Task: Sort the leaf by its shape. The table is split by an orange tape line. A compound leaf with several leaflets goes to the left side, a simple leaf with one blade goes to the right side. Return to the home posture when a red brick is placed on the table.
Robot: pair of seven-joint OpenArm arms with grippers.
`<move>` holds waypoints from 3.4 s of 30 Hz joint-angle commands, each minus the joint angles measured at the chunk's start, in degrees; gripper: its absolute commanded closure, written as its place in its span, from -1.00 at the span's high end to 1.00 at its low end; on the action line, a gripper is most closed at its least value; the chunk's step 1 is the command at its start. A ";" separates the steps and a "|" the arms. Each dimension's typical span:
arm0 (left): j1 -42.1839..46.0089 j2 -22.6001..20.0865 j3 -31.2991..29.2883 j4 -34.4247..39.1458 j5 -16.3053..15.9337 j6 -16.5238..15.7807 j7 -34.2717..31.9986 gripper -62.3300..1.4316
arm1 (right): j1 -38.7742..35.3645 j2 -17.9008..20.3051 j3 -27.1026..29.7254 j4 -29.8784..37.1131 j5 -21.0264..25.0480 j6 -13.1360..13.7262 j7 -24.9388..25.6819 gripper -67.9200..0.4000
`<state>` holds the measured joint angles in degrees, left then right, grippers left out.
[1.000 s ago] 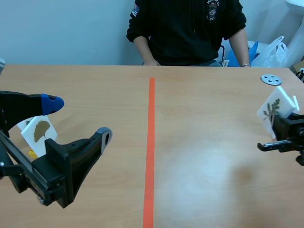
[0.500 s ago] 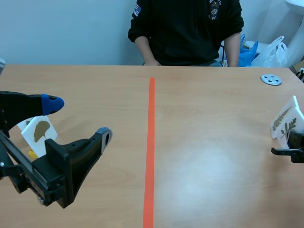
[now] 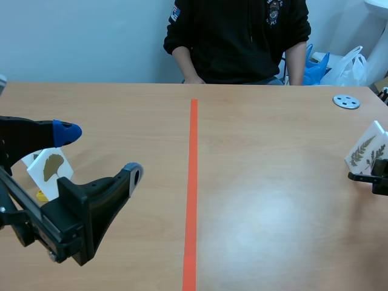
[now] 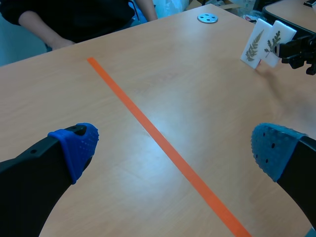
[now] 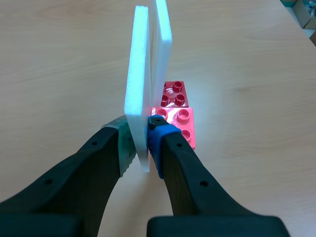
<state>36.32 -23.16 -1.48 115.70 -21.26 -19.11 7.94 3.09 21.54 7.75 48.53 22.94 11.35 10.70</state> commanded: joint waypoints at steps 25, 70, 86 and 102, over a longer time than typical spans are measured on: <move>0.00 0.22 -0.20 0.17 -0.55 0.09 -0.81 1.00 | 0.04 1.92 0.02 3.13 0.17 3.56 4.02 0.37; -0.02 -2.62 -0.26 0.15 -0.33 4.74 -0.37 1.00 | -45.18 4.04 8.48 65.05 11.63 14.75 -3.08 1.00; 0.00 -2.60 -0.24 0.13 -0.37 4.85 -0.39 1.00 | -45.16 4.00 8.41 65.05 11.85 15.30 -3.04 1.00; -0.17 -2.60 -0.24 0.11 -0.42 4.35 -0.57 1.00 | -45.16 4.00 8.44 65.05 11.82 15.30 -2.89 1.00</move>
<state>36.32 -25.89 -1.52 115.70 -21.21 -14.26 8.38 -42.11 25.39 15.38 113.49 34.06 26.44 6.96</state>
